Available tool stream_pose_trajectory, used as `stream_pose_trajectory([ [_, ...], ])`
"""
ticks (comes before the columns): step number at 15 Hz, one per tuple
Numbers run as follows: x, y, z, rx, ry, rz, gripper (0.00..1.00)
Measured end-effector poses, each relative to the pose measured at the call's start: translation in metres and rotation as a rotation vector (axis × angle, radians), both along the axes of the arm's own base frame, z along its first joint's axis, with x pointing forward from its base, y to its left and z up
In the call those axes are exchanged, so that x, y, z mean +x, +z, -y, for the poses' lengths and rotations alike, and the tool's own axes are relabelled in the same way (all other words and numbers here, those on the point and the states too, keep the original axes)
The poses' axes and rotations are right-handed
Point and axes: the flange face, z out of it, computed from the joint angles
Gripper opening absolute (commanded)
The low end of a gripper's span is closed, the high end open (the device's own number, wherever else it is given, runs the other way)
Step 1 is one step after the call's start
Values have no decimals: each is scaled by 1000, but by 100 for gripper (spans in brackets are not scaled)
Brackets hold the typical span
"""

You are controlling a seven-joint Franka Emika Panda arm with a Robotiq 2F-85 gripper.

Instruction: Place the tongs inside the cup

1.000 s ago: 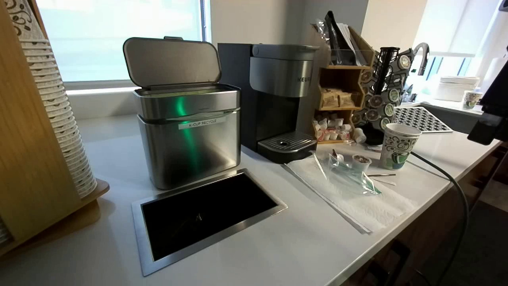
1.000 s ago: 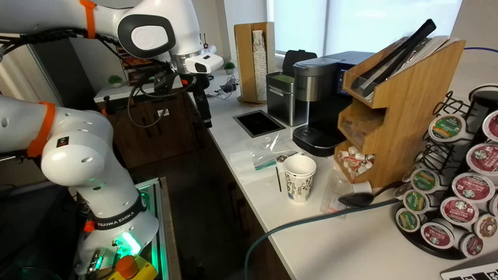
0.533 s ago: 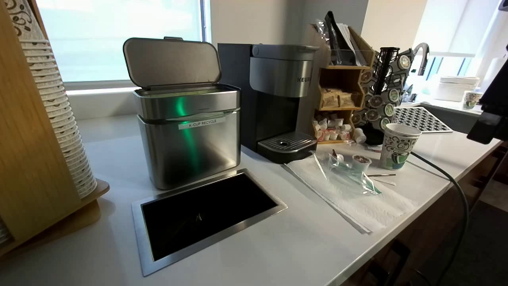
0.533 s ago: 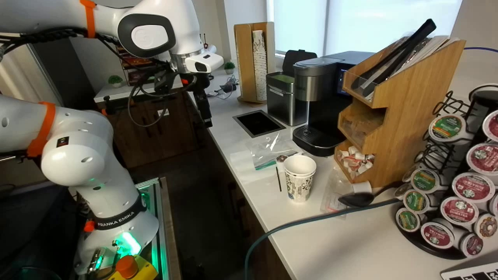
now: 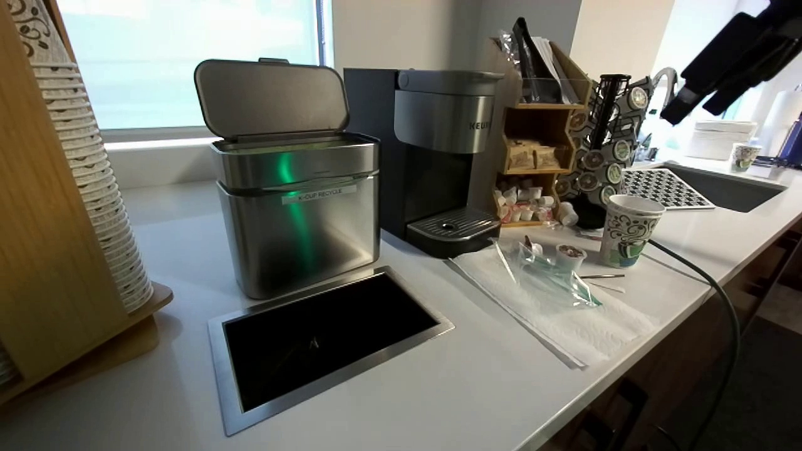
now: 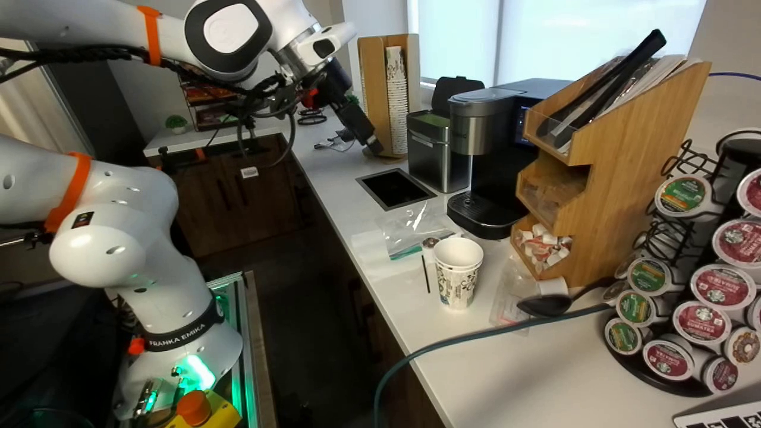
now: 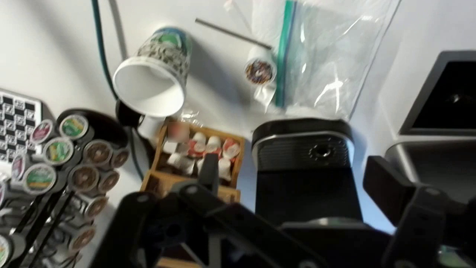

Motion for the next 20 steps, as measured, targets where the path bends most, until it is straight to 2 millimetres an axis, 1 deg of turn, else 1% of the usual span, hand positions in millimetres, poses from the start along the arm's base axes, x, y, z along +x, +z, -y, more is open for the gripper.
stream_pose_trajectory([
  [3, 23, 19, 26, -88, -27, 169, 100],
  [5, 34, 26, 39, -112, -63, 218, 100],
  [7, 41, 26, 41, -117, -73, 216, 100],
  [10, 42, 28, 41, -115, -76, 220, 100],
  [12, 44, 33, 44, -114, -86, 274, 100],
  [14, 48, 45, 51, -154, -76, 374, 100],
  [17, 57, 65, 72, -232, -77, 511, 100],
  [20, 74, 75, 105, -312, -161, 535, 100],
])
